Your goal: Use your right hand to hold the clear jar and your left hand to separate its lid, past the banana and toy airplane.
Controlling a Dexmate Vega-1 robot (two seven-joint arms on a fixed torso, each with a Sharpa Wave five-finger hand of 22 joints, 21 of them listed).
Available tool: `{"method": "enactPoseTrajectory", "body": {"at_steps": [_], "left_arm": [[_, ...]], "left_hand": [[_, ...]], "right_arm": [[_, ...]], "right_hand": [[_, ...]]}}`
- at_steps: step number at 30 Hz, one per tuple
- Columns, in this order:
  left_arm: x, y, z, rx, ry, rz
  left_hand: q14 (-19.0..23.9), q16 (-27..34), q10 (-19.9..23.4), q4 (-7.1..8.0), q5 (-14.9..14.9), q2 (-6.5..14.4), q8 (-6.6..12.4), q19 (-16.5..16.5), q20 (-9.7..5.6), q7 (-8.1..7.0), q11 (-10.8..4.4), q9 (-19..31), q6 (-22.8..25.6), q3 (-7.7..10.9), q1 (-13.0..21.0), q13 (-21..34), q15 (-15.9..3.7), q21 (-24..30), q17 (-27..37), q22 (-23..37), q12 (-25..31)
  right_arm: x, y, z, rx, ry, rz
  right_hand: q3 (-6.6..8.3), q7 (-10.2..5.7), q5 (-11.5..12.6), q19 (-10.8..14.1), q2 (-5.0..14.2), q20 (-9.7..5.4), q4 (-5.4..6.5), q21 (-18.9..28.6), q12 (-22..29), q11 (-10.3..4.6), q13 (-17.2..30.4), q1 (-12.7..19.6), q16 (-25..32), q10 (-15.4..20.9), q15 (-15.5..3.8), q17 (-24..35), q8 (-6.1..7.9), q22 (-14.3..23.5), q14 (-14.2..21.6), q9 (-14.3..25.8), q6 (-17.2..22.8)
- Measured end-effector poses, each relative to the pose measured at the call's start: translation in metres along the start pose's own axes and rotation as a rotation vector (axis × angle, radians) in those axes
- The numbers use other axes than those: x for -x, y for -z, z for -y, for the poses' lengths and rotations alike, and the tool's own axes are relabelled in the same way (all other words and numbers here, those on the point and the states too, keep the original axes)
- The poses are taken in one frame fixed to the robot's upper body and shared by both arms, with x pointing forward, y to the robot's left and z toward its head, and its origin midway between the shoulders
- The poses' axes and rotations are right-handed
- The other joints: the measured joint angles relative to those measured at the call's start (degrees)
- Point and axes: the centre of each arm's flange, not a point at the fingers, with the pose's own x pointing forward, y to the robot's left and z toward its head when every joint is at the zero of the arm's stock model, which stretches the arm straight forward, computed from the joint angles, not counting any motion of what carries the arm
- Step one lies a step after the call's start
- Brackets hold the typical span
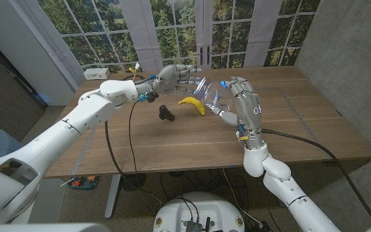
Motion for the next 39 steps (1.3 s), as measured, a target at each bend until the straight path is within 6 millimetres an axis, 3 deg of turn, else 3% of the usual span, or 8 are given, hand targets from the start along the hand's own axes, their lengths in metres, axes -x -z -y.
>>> {"method": "enactPoseTrajectory", "body": {"at_steps": [4, 10, 17, 20, 29, 39], "left_arm": [[-0.002, -0.011, -0.001, -0.069, 0.037, 0.074], [-0.002, -0.017, -0.005, -0.176, 0.091, 0.111], [0.002, -0.031, -0.006, -0.307, 0.137, 0.112], [0.003, -0.037, -0.005, -0.36, 0.162, 0.108], [0.003, -0.049, -0.002, -0.442, 0.262, 0.095], [0.001, -0.056, 0.004, -0.465, 0.342, 0.102]], "left_hand": [[-2.3, 0.3, -3.6, 0.1, 0.0, -0.5, 0.0, -0.6, -0.61, -2.19, -1.72, -0.3, -2.2, 0.99, 4.4, 0.0, -0.18, 0.5, 0.1, 0.0, 0.0], [-6.9, 0.3, -9.6, 0.15, 0.0, -2.5, 0.0, -1.7, -0.92, -2.15, -2.33, -0.3, -7.1, 1.41, 10.5, 0.0, 1.24, 0.5, 0.2, 0.0, 0.0], [-9.5, 0.0, -11.8, 0.22, 0.0, -3.2, 0.0, -3.0, -0.92, -2.22, -2.63, -0.3, -8.6, 1.82, 12.9, 0.0, 2.17, 0.5, 0.2, 0.0, 0.0], [-10.2, 0.0, -12.8, 0.23, 0.0, -3.1, 0.0, -3.4, -0.93, -2.17, -2.32, -0.3, -9.1, 2.14, 14.2, 0.0, 2.86, 0.5, 0.2, -0.2, 0.0], [-11.4, 0.0, -14.6, 0.16, 0.3, -2.8, 0.0, -1.9, -3.6, -2.22, -1.35, -0.3, -10.7, 3.27, 18.6, 0.0, 3.5, 1.0, 0.2, -0.3, 0.4], [-12.1, 0.3, -15.3, 0.26, 0.3, -2.1, 0.43, 1.2, -2.56, -2.29, 0.04, -0.1, -11.6, 4.33, 23.0, 0.0, 4.12, 1.3, 0.0, -0.4, 0.8]], "right_arm": [[0.0, 0.0, 0.002, -0.025, 0.002, -0.014], [-0.001, 0.001, 0.004, -0.052, 0.001, -0.037], [-0.002, 0.005, 0.005, -0.078, 0.001, -0.073], [-0.003, 0.006, 0.005, -0.09, -0.001, -0.083], [-0.003, 0.008, 0.004, -0.111, -0.009, -0.109], [-0.004, 0.008, 0.002, -0.119, -0.016, -0.119]], "right_hand": [[0.0, 0.0, 0.0, 0.2, 0.0, -0.24, 0.0, 0.0, 0.1, 0.0, 0.0, 0.0, -0.2, 0.0, 0.0, 0.1, 0.0, 0.0, 0.0, 0.0, 0.0], [0.0, 0.0, -0.2, 0.3, 0.0, -0.33, 0.0, 0.4, 0.1, 0.0, 0.0, 0.0, -0.2, 0.0, 0.0, 0.1, 0.0, 0.0, 0.0, -0.1, 0.0], [0.0, 0.0, -0.2, 0.3, 0.0, -0.32, 0.0, 0.4, 0.1, 0.0, 0.0, 0.0, -0.4, 0.0, 0.0, 0.1, 0.0, 0.0, 0.0, -0.3, 0.0], [0.0, 0.0, -0.2, 0.3, 0.0, -0.32, 0.0, 0.4, 0.1, 0.0, 0.0, 0.0, -0.4, 0.0, 0.0, 0.1, 0.0, 0.0, 0.0, -0.5, 0.0], [0.0, 0.0, -0.4, 0.3, 0.0, -0.32, 0.0, 0.9, 0.0, 0.0, 0.0, 0.0, -0.6, 0.0, 0.0, 0.1, 0.0, 0.0, 0.0, -0.5, 0.0], [0.0, 0.0, -0.6, 0.3, -0.01, -0.31, 0.0, 0.9, -0.3, 0.0, 0.0, 0.0, -0.7, 0.0, 0.0, 0.1, 0.0, 0.0, 0.0, -0.5, 0.0]]}}
